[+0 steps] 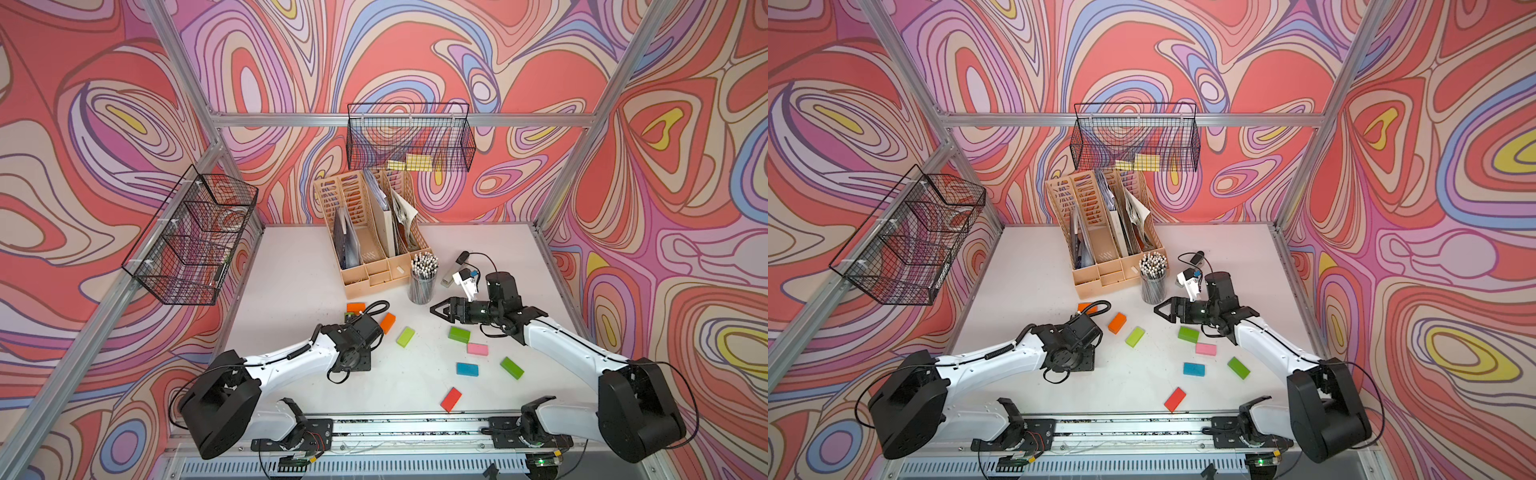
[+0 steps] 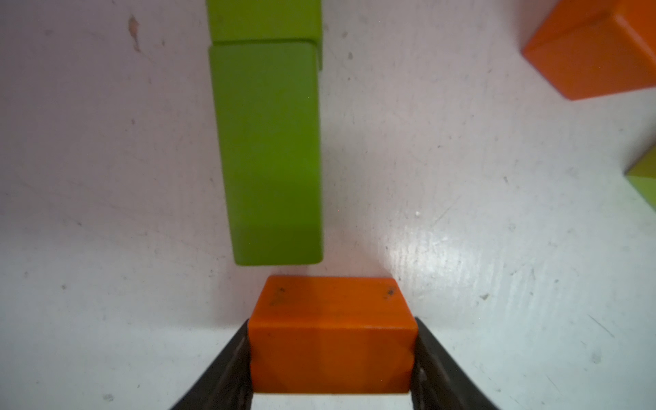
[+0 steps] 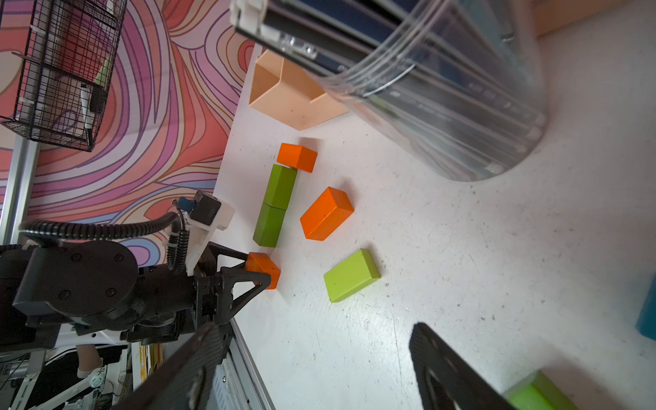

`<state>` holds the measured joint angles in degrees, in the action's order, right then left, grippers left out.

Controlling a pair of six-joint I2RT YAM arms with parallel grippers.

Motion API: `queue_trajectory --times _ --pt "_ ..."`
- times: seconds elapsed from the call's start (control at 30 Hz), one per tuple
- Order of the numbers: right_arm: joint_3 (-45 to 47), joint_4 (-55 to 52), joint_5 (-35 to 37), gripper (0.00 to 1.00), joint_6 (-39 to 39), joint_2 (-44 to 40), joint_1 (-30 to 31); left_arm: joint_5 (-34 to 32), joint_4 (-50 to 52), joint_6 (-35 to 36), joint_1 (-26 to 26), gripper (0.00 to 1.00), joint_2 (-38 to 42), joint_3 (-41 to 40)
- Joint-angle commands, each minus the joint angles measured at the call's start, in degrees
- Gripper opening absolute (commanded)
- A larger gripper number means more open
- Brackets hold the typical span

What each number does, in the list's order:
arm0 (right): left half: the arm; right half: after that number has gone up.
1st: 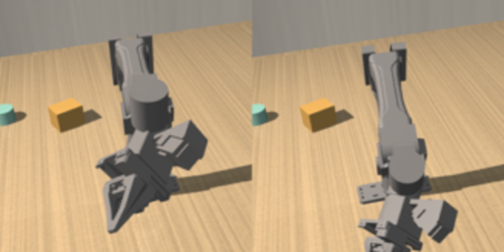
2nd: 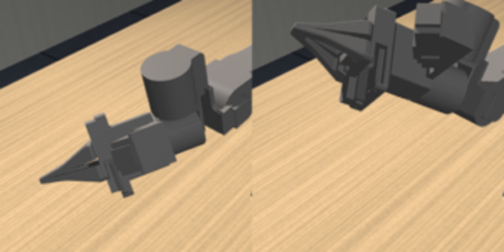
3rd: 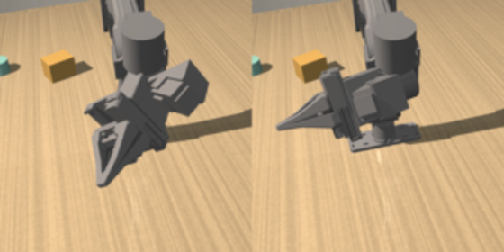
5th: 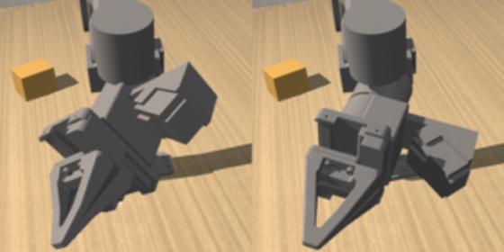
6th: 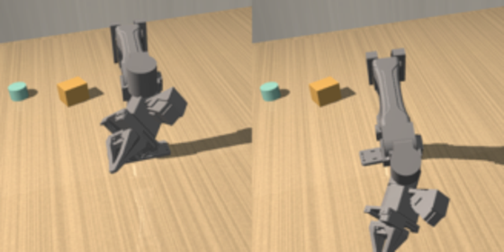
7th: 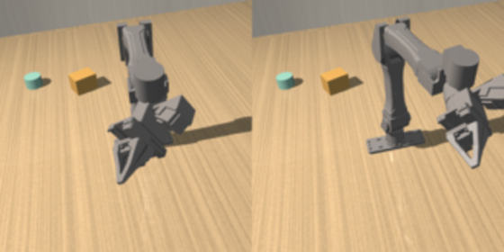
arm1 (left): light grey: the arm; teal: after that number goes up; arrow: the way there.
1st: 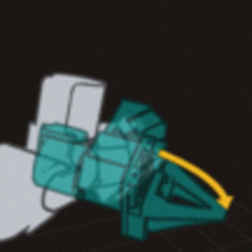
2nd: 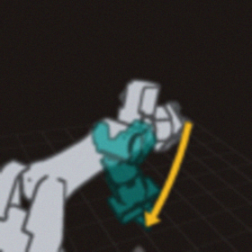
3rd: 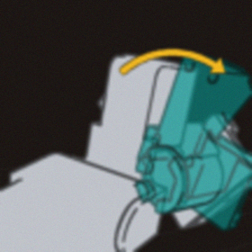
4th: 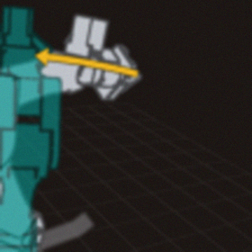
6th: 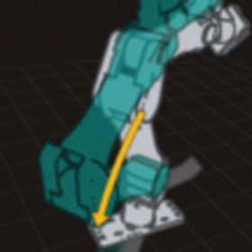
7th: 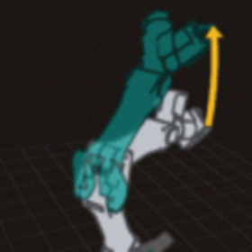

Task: Assemble the letter c with building blocks
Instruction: Assemble the building block at the center of the board.

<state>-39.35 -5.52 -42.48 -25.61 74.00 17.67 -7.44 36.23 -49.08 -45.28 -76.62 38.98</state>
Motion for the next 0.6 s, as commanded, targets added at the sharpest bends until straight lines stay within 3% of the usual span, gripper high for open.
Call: queue_trajectory --times 0.0,0.57 --pt "0.68 0.60 -0.37 0.88 0.23 -0.43 0.12 -2.06 1.04 -0.49 0.47 0.58 -0.46 1.27" --pt "0.67 0.47 -0.33 0.88 0.21 -0.70 0.17 -1.70 -1.95 -0.49 1.07 0.60 -1.51 1.36"
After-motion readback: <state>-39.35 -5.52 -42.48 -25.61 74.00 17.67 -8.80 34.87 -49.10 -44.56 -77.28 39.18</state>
